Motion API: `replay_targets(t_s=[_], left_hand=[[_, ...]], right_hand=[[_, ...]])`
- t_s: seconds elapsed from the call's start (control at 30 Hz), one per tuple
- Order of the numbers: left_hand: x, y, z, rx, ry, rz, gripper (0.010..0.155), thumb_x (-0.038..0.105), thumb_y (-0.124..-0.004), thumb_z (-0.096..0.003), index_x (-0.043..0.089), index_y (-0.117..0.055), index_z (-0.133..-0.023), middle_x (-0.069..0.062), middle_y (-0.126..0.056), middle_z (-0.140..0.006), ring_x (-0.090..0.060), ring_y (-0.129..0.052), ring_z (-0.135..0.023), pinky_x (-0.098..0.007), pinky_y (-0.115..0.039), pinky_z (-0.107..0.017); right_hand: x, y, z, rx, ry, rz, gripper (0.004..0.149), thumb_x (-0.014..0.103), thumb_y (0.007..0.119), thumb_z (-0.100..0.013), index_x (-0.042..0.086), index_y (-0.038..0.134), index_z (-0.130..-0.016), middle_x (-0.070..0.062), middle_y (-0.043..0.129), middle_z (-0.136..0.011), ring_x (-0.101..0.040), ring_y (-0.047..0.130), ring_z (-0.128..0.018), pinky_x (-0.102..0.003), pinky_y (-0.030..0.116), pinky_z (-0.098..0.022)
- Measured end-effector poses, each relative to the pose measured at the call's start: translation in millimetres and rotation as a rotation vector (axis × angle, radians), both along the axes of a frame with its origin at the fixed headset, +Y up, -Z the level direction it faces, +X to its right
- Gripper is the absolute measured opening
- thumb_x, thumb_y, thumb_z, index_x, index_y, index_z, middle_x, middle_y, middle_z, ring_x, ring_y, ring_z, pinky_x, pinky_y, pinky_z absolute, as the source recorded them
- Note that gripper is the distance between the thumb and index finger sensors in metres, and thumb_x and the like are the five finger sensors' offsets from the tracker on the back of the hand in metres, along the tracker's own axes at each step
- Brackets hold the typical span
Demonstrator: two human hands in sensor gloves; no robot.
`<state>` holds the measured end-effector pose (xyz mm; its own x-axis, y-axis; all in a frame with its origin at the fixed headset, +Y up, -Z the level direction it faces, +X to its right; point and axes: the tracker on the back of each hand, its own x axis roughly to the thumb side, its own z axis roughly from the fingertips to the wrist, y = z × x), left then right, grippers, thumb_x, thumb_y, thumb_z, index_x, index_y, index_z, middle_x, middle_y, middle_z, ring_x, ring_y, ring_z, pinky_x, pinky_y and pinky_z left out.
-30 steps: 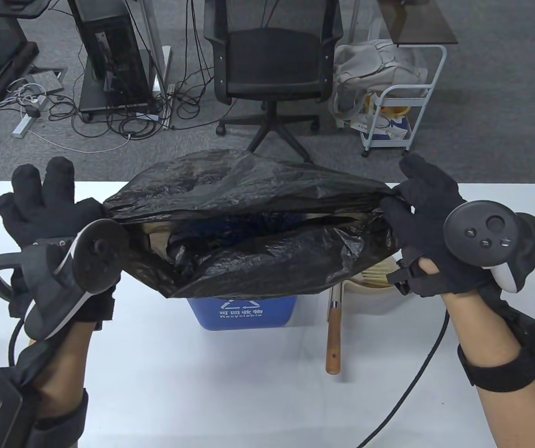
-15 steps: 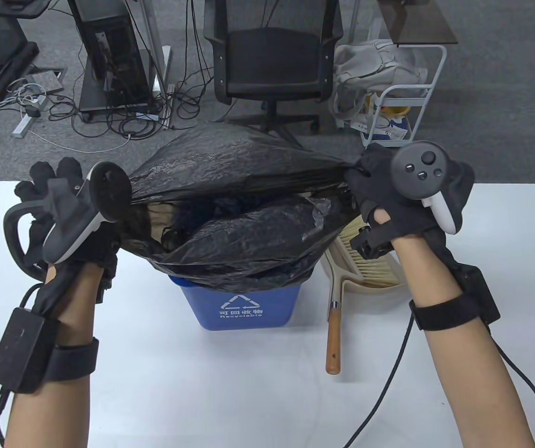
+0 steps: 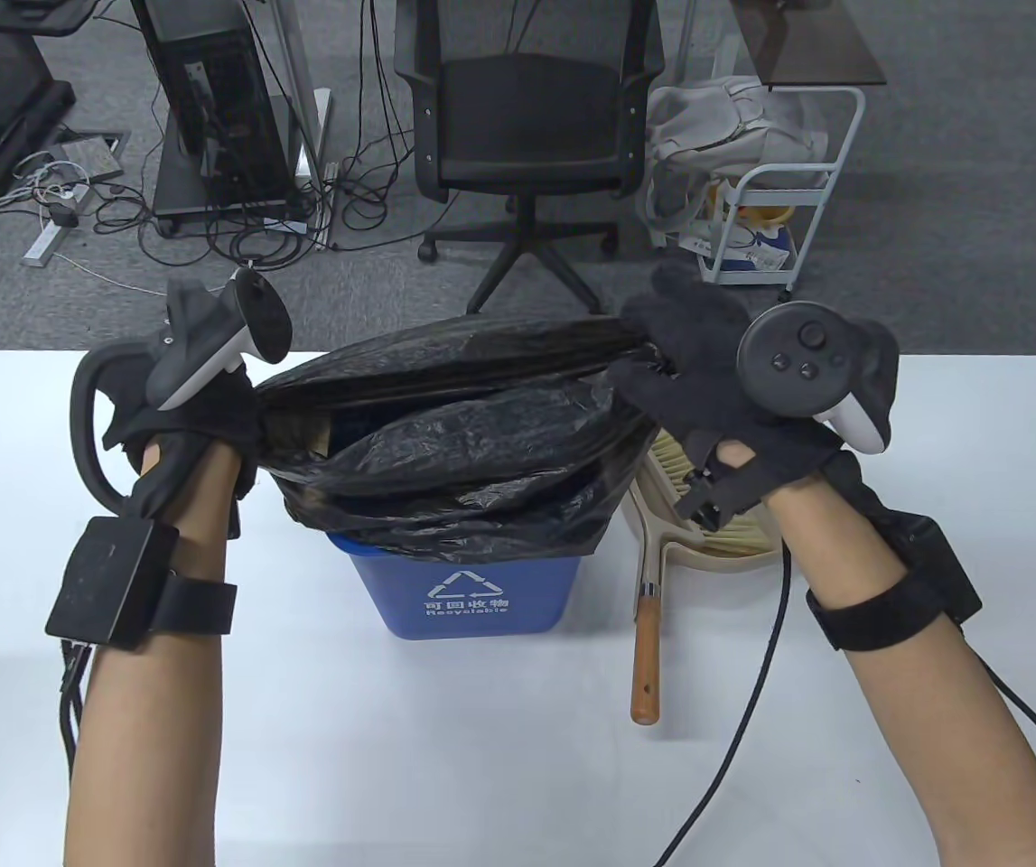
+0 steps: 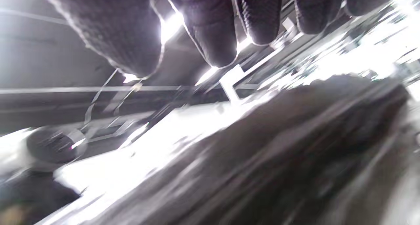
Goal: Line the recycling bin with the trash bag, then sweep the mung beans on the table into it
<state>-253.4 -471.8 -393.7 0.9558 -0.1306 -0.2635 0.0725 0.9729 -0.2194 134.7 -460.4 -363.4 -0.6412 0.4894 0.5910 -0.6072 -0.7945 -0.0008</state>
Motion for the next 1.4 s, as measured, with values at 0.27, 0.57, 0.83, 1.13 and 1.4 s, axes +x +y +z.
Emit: replay_targets(t_s=[0.27,0.57,0.83,1.13,1.4], left_hand=[[5.0,36.7,45.4,0.380,-0.218,0.406,0.087,0.042,-0.093,-0.0473,0.003,-0.059,-0.117,-0.037,-0.034,-0.122,-0.074,-0.038,-0.103,-0.084,-0.039,-0.070],[64.5,5.1,86.3,0.120,-0.607,0.293,0.089,0.052,-0.095,-0.0409,0.011,-0.067,-0.115,-0.031,-0.028,-0.126,-0.070,-0.020,-0.108,-0.087,-0.029,-0.071],[55.1,-30.0,93.0,-0.134,-0.622,0.203,0.050,0.040,-0.096,-0.0434,0.015,-0.095,-0.087,-0.025,-0.057,-0.122,-0.067,-0.039,-0.109,-0.086,-0.035,-0.070],[26.1,-2.6,100.5,0.058,-0.691,0.493,0.057,0.046,-0.095,-0.0430,0.012,-0.095,-0.089,-0.026,-0.062,-0.120,-0.069,-0.045,-0.107,-0.087,-0.035,-0.069],[53.9,14.1,84.1,0.217,-0.708,0.507,0.045,0.039,-0.094,-0.0457,0.014,-0.099,-0.083,-0.022,-0.079,-0.111,-0.065,-0.065,-0.103,-0.085,-0.045,-0.070]], right_hand=[[-51.8,-47.6,6.9,-0.063,0.095,0.330,0.068,0.035,0.090,-0.047,-0.004,0.078,-0.101,-0.036,0.050,-0.114,-0.072,0.042,-0.096,-0.081,0.042,-0.061],[-58.5,-48.8,15.0,-0.094,0.200,0.255,0.038,0.025,0.087,-0.048,0.005,0.096,-0.079,-0.028,0.067,-0.110,-0.067,0.052,-0.096,-0.081,0.043,-0.060],[-50.9,-64.4,20.2,-0.252,0.320,0.355,0.042,0.032,0.085,-0.050,0.004,0.096,-0.079,-0.026,0.085,-0.100,-0.062,0.070,-0.094,-0.086,0.031,-0.054],[-38.6,-35.6,22.8,-0.119,0.227,0.143,0.055,0.038,0.076,-0.054,0.001,0.088,-0.093,-0.032,0.080,-0.100,-0.062,0.075,-0.089,-0.084,0.040,-0.057],[-56.4,-31.0,3.3,-0.062,0.092,0.240,0.044,0.030,0.085,-0.051,0.008,0.095,-0.087,-0.027,0.086,-0.097,-0.060,0.081,-0.086,-0.078,0.057,-0.058]])
